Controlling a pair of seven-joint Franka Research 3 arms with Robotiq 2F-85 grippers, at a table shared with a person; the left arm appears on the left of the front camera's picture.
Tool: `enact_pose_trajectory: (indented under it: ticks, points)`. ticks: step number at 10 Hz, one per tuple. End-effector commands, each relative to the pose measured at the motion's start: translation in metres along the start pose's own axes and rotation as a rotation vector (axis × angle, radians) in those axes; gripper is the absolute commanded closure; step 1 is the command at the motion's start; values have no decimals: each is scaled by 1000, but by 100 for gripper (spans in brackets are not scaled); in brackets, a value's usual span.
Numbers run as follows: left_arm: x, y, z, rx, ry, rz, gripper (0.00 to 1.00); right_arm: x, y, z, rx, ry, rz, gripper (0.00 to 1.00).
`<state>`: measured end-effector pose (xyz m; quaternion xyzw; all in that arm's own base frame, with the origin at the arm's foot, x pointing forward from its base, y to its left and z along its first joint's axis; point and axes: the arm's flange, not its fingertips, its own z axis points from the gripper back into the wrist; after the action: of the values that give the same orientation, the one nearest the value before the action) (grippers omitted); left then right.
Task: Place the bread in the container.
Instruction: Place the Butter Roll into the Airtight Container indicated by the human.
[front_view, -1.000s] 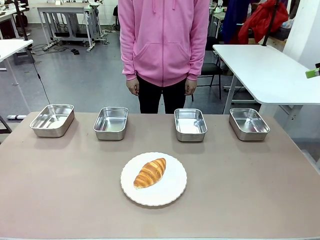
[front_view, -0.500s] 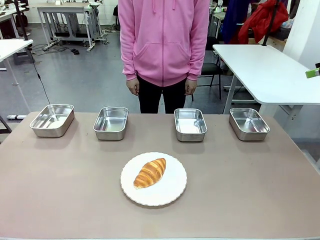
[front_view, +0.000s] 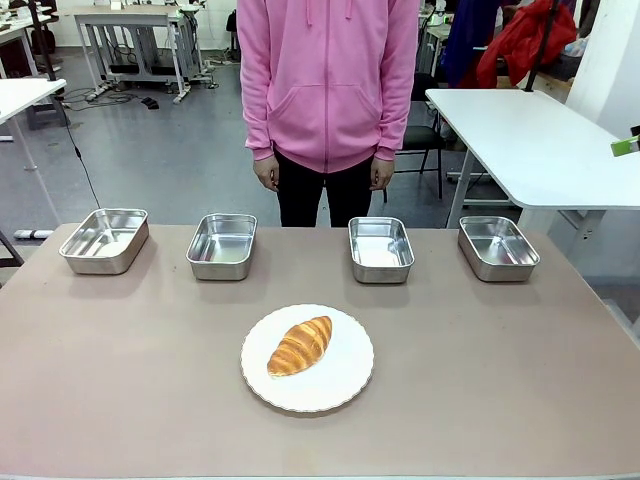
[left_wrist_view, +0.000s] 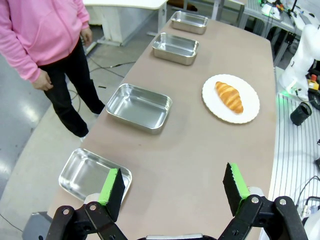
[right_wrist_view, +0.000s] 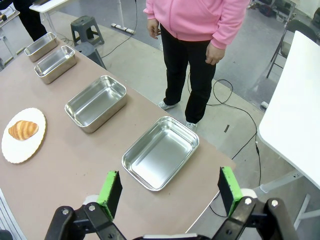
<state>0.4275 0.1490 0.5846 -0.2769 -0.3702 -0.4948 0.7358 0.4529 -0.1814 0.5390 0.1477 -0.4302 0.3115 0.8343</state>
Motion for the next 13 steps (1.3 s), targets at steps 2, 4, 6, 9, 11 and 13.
enact_pose_trajectory:
  ticks: [2, 4, 6, 9, 11, 13]
  points:
    - [0, -1, 1, -5, -4, -12, 0, 2, -1, -1, 3, -27, -1, 0]
    - [0, -1, 1, -5, -4, -12, 0, 2, -1, -1, 3, -27, -1, 0]
    - [0, -1, 1, -5, -4, -12, 0, 2, -1, -1, 3, -27, -1, 0]
    - [0, -1, 1, -5, -4, -12, 0, 2, -1, -1, 3, -27, -1, 0]
    - [0, -1, 1, -5, -4, -12, 0, 2, -1, -1, 3, -27, -1, 0]
    - [0, -1, 1, -5, -4, -12, 0, 2, -1, -1, 3, -27, -1, 0]
